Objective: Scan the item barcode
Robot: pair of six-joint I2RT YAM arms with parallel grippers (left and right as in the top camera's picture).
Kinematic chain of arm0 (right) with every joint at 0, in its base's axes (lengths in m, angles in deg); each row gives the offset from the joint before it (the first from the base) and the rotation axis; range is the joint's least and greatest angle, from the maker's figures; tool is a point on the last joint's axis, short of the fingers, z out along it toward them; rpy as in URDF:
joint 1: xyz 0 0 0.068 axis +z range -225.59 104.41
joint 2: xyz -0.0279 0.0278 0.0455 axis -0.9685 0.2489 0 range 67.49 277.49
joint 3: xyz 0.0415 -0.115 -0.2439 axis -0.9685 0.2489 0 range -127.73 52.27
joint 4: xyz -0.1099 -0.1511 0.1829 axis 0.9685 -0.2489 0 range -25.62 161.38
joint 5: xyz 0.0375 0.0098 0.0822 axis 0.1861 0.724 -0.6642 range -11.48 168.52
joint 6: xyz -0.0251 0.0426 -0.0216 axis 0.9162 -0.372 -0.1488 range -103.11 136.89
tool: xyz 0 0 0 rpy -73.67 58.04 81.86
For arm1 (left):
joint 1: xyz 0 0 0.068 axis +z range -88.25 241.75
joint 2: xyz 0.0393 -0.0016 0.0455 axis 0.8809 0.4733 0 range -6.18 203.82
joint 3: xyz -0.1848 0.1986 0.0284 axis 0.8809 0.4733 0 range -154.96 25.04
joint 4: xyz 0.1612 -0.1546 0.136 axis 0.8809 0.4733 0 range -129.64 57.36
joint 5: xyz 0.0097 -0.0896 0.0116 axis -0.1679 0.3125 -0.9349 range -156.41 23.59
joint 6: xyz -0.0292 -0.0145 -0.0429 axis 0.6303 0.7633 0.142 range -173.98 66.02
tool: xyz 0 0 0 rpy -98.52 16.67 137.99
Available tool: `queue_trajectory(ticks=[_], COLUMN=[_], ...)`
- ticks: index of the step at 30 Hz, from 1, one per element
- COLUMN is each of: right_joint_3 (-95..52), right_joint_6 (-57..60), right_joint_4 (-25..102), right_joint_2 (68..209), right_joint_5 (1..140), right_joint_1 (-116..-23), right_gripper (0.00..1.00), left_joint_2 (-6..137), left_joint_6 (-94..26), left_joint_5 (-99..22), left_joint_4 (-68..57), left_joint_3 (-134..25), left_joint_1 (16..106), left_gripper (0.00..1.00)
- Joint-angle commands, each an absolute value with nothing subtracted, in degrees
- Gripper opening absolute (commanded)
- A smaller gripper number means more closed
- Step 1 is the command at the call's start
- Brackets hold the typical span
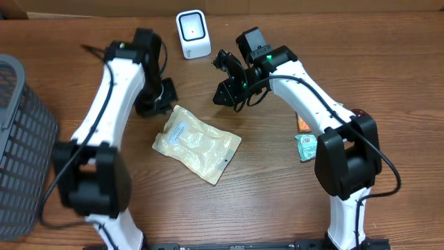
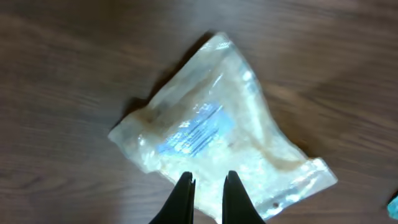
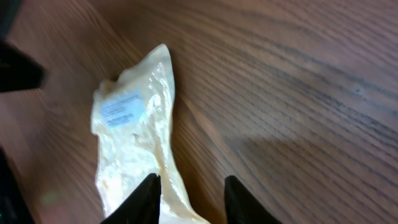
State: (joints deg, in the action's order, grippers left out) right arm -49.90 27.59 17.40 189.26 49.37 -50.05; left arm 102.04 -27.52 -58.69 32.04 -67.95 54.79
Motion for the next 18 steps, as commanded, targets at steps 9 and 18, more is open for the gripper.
queue_trajectory(ticks=[9, 18], right_joint_3=[-49.6, -49.6], right_joint_6=[30.7, 34.5], right_joint_4=[20.1, 19.5], right_joint_2=[195.6, 198.5], right_joint_5=[46.9, 41.3], right_joint_1=[-48.8, -46.5], right_gripper=[0.34, 0.41], left_joint_2=[86.4, 86.4], left_joint_6=[-26.5, -25.1], left_joint_5=[-51.6, -51.2], left_joint_4=[17.7, 9.6], left_joint_3=[-42.7, -34.2], left_joint_1=[60.3, 61.2], left_gripper=[0.04, 0.05])
